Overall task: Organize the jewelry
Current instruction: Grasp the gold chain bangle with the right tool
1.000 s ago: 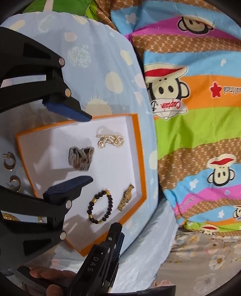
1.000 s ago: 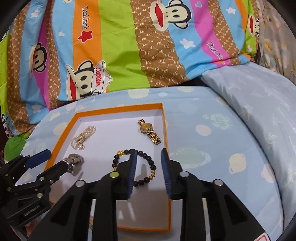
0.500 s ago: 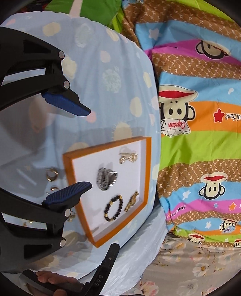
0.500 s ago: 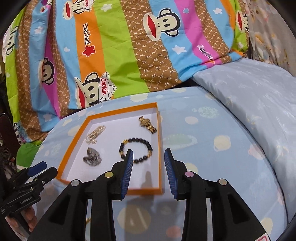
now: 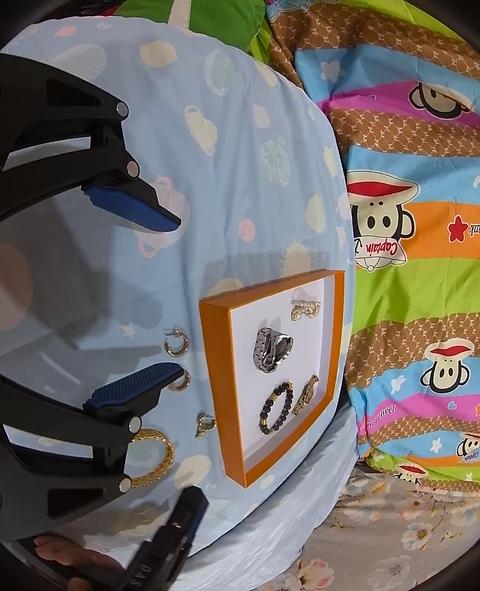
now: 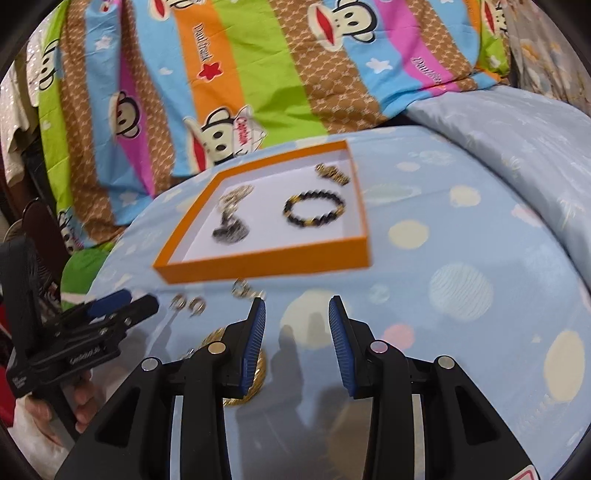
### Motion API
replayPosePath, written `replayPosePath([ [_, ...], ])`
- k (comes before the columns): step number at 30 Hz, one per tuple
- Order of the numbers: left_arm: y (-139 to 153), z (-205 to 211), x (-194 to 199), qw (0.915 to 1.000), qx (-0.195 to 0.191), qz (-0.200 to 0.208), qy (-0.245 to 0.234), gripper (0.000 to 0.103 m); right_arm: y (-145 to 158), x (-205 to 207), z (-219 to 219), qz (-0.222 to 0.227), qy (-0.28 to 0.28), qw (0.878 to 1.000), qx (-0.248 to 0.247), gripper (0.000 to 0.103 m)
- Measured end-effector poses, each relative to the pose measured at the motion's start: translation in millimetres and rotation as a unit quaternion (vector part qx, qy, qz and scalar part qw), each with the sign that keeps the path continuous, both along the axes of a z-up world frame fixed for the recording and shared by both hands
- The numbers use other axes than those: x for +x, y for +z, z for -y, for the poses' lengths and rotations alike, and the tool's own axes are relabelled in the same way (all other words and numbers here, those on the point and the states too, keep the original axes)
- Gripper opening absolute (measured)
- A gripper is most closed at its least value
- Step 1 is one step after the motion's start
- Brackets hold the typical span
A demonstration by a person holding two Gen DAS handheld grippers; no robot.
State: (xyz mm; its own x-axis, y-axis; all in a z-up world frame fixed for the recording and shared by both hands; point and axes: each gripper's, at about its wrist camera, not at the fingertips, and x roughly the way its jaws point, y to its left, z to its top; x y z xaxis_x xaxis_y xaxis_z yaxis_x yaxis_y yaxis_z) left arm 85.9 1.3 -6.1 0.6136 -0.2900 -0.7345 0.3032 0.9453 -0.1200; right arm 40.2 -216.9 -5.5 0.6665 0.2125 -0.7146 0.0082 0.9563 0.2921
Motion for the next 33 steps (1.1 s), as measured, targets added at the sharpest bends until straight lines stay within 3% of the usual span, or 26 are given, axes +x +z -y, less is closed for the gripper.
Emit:
replayPosePath([
  [6, -2.1, -2.6, -2.9, 0.9999, -0.001, -0.008, 0.008, 0.071, -2.3, -8.8, -27.1, -0.001, 0.044, 0.999, -0.015, 0.036],
  [9, -2.9, -5.4, -2.9, 0.9998, -0.005, -0.011, 0.014, 0.071, -1.1, -13.5, -34.2, 0.002, 0.053, 0.998, -0.025, 0.048],
  [17, -3.1, -3.8, -3.3, 0.9999, -0.003, -0.011, 0.01, 0.071, -3.5, -17.9, -46.0, -0.007, 0.072, 0.996, -0.042, 0.062],
  [27, -4.5, -4.0, -1.3, 0.9998, -0.004, -0.016, 0.012, 0.071, -6.1, -13.7, -47.7, -0.021, 0.073, 0.996, -0.043, 0.062],
  [33, -5.0, -3.7, -1.2, 0.9998, -0.003, -0.017, 0.013, 0.071, -6.8, 3.8, -45.4, -0.032, 0.04, 0.999, -0.015, 0.062],
])
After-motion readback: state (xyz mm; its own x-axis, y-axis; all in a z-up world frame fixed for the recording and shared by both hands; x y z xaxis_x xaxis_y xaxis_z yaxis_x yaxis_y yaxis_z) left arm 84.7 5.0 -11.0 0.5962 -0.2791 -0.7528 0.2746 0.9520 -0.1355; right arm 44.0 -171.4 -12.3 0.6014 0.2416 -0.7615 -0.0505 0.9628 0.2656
